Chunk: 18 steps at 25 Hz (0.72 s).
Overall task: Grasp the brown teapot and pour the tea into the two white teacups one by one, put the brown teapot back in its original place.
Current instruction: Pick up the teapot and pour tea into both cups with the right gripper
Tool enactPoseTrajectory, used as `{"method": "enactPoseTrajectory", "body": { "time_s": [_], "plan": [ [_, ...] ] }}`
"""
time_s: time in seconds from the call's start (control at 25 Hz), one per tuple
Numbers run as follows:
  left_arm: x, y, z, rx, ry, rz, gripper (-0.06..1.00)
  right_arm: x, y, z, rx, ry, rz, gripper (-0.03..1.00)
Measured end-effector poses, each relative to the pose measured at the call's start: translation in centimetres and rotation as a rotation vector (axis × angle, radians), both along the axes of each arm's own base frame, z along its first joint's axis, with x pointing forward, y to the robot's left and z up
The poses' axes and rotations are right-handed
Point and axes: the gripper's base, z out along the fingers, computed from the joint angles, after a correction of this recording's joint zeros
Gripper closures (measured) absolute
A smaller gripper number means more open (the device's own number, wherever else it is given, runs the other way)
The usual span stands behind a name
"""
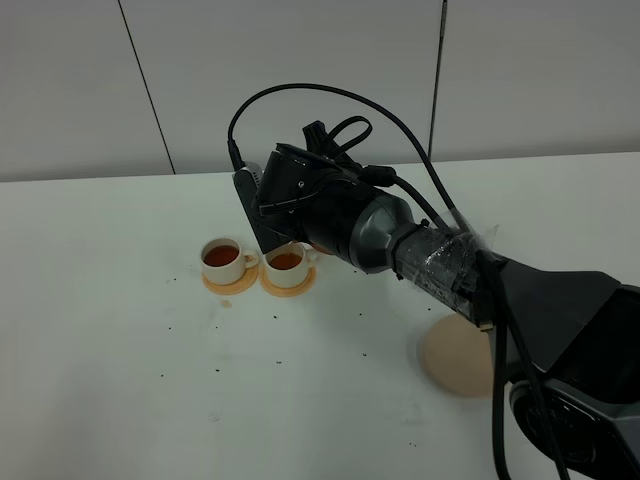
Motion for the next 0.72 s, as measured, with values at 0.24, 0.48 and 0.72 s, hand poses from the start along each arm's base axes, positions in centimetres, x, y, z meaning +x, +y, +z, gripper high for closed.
{"method": "enactPoseTrajectory", "body": {
  "time_s": [0.24, 0.48, 0.72],
  "plan": [
    [0.0, 0.0, 0.0, 0.0, 0.0, 0.0, 0.71, 0.0, 0.01, 0.0, 0.001, 0.0, 0.001, 0.87],
    [0.0, 0.0, 0.0, 0.0, 0.0, 0.0, 0.71, 0.01, 0.02, 0.0, 0.001, -0.001, 0.001, 0.87],
    [0.0, 0.0, 0.0, 0.0, 0.0, 0.0, 0.71, 0.02, 0.03, 0.01, 0.002, -0.002, 0.003, 0.87]
  ]
}}
